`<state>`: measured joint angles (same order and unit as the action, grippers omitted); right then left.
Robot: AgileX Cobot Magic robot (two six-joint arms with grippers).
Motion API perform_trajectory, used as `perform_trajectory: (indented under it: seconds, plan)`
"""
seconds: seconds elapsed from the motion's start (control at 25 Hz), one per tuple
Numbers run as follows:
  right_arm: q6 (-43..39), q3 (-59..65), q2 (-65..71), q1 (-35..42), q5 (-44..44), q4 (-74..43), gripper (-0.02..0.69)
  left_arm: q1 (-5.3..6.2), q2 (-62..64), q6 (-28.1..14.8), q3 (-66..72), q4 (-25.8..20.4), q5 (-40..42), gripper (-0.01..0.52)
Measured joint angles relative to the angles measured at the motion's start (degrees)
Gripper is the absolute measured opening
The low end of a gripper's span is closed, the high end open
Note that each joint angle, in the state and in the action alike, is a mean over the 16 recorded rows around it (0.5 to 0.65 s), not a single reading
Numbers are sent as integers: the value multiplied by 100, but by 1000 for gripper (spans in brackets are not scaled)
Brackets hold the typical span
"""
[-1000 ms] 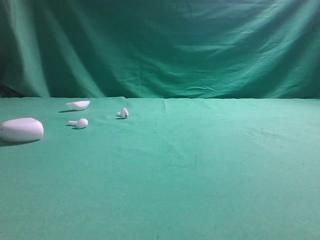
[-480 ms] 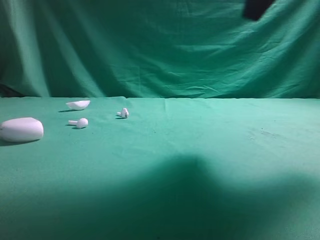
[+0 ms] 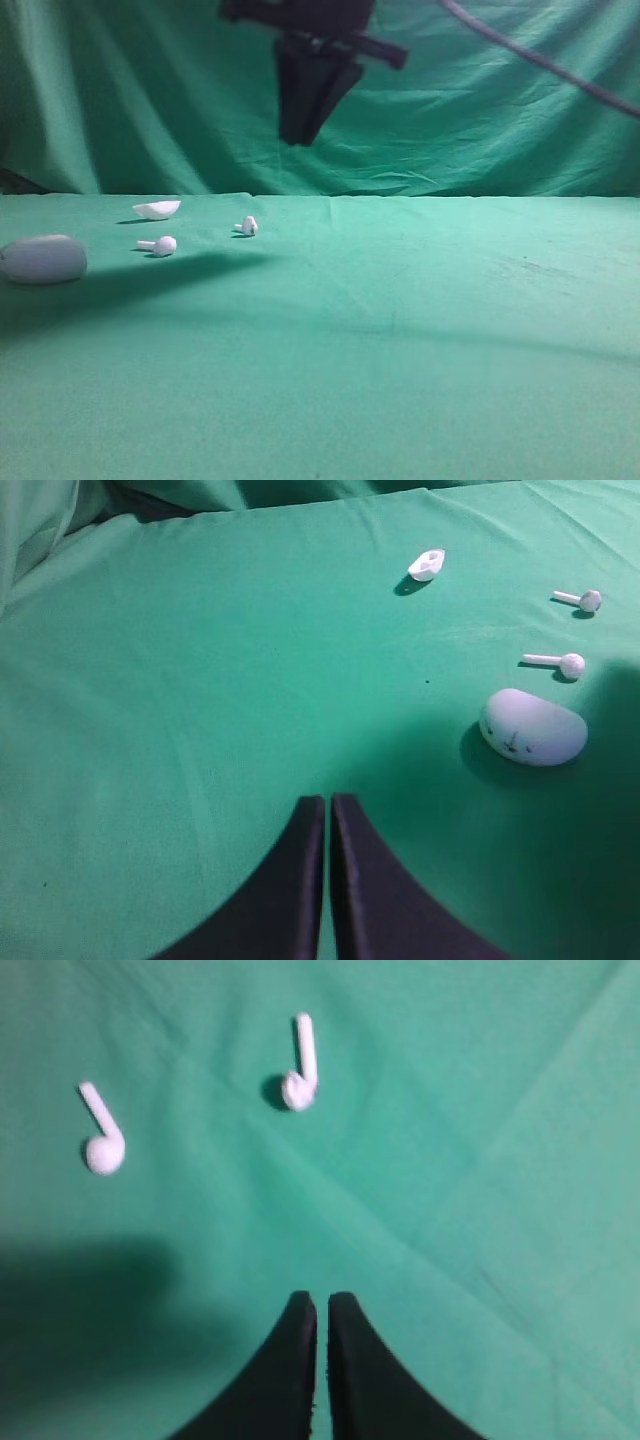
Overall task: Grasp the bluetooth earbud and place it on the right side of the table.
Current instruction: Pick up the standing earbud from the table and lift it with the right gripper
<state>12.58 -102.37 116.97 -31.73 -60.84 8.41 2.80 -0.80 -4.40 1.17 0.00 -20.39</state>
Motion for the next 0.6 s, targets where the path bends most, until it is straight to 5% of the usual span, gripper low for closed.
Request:
perform_trajectory:
  seconds: [0.4,0.6]
  plan:
    - [-105,-1716,1562,-463,-12,-249,304,0,0,0,0,0,0,0]
    - [-308,-2024,1954,-520,96,-412,357,0,0,0,0,0,0,0]
